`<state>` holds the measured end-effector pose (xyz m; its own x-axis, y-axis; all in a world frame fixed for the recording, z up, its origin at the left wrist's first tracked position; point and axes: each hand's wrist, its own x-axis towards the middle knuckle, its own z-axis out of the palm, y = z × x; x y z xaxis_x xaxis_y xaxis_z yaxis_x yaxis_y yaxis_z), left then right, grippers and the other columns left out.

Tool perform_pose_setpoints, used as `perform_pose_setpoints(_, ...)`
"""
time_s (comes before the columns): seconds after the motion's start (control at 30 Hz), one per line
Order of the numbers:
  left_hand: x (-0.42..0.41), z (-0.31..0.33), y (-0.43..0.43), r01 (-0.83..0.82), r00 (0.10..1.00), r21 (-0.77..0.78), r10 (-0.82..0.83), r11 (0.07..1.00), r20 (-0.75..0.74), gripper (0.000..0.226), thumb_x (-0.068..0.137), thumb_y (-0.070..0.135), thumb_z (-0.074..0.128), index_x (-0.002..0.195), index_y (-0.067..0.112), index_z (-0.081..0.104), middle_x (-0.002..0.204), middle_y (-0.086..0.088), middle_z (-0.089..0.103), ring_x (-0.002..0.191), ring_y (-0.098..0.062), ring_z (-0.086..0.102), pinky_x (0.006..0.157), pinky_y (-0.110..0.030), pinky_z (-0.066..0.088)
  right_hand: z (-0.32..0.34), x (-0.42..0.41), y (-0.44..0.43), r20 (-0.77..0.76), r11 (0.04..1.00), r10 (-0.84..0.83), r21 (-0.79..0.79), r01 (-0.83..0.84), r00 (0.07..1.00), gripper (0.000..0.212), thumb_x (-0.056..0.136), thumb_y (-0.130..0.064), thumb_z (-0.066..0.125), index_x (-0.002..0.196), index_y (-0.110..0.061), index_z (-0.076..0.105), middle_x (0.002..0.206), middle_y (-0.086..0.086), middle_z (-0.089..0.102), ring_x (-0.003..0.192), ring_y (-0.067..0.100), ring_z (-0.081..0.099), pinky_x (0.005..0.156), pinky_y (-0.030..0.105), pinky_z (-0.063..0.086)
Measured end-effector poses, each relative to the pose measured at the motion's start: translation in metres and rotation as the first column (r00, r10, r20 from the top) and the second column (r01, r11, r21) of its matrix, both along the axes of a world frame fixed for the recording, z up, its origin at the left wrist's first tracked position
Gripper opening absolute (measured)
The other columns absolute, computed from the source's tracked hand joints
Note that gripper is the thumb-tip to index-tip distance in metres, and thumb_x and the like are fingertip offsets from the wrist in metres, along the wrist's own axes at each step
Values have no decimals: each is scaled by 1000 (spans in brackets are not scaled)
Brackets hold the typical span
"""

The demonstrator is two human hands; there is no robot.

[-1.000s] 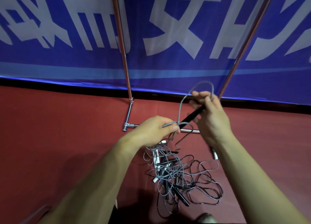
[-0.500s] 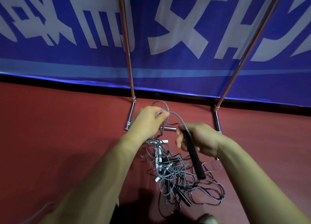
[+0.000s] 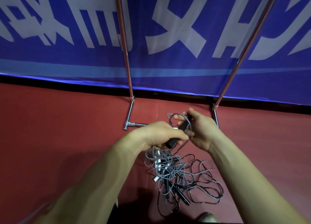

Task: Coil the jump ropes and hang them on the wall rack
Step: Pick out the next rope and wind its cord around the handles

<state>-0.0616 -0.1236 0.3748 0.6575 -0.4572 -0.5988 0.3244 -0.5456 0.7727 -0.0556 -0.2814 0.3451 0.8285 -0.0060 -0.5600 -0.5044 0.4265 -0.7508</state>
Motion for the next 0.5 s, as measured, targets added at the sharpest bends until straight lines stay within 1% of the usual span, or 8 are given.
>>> perform_pose_setpoints(0.03,3,-1,4,-39,999,16,40,999,-21,32,83,39,73,59,21,65,48,7,43,40,-9,30,44,-22,18,4,-2,-7,2,960,123,-254,-119,992,38,105,-44,39,94,-11,55,68,8,72,43,16,48,41,21,25)
perform_pose_setpoints(0.07,7,0,10,-61,997,34,63,998,-54,34,83,38,73,56,21,60,49,6,41,41,-10,28,44,-22,17,7,-5,-15,-59,811,265,-526,-256,962,49,102,-54,39,95,-10,60,63,6,70,46,17,47,41,20,26)
perform_pose_setpoints(0.13,13,1,23,-13,994,116,26,993,-111,38,83,41,71,54,22,54,48,6,39,41,-10,26,45,-21,17,12,-12,-33,-190,512,492,-726,-459,850,61,96,-65,44,87,-9,67,54,3,61,48,18,41,44,22,28)
perform_pose_setpoints(0.17,14,1,30,41,992,177,-19,983,-126,40,83,43,71,53,23,53,47,7,39,40,-10,26,45,-21,17,14,-16,-39,-168,540,552,-673,-504,817,58,95,-61,51,81,-7,67,51,2,50,47,17,35,45,23,26)
perform_pose_setpoints(0.23,13,3,40,152,983,288,-113,946,-145,42,81,45,74,52,22,54,46,7,39,40,-11,26,47,-23,19,17,-16,-47,43,762,510,-485,-428,859,42,94,-43,60,74,-7,63,51,-1,30,46,13,23,44,22,21)
perform_pose_setpoints(0.33,11,9,53,280,957,339,-235,898,-168,37,74,46,80,55,22,60,50,6,46,41,-11,31,45,-21,24,3,-3,-50,210,905,145,-424,-44,967,37,101,-28,55,69,-10,58,46,-3,26,43,12,19,44,21,21)
perform_pose_setpoints(0.4,10,16,60,343,938,322,-302,882,-170,36,62,50,84,57,22,64,58,2,50,44,-12,37,45,-21,29,-12,3,-56,191,813,13,-574,101,981,40,102,-30,54,66,-12,58,44,-4,35,43,15,29,46,24,28)
perform_pose_setpoints(0.5,9,27,69,370,926,185,-343,911,-159,34,50,51,85,57,22,67,58,1,55,48,-12,46,51,-26,33,-37,5,-72,75,502,30,-864,50,997,40,99,-31,55,65,-13,66,59,6,59,61,28,55,63,34,42)
